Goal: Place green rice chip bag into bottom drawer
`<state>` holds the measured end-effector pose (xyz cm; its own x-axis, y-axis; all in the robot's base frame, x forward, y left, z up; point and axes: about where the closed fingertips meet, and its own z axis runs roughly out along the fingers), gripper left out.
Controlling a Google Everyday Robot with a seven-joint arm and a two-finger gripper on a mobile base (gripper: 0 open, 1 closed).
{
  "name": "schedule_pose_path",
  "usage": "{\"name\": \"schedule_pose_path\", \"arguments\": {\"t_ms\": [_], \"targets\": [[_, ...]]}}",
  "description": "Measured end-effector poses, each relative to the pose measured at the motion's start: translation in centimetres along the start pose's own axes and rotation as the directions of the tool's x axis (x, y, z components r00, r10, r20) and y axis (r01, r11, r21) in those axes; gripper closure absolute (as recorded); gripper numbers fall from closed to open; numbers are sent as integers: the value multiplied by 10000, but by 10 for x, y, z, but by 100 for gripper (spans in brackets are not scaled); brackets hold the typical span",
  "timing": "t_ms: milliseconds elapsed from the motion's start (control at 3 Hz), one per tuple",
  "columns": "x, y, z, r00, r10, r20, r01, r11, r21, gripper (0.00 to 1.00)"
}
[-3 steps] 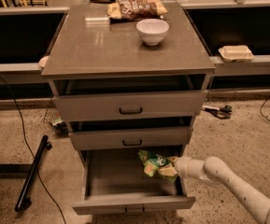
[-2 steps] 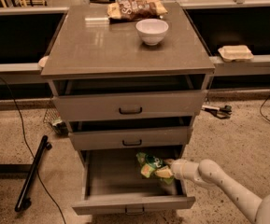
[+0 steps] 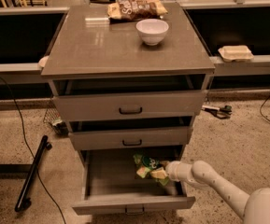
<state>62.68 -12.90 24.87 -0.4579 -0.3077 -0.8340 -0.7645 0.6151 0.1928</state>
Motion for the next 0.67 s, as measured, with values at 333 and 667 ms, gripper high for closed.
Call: {"name": "schedule_pose_path", "arguments": {"t_ms": [333, 667], "targets": [[9, 0, 15, 9990, 438, -83, -439, 9990, -130, 74], [12, 1, 23, 9977, 661, -136, -665, 9973, -300, 51]]}}
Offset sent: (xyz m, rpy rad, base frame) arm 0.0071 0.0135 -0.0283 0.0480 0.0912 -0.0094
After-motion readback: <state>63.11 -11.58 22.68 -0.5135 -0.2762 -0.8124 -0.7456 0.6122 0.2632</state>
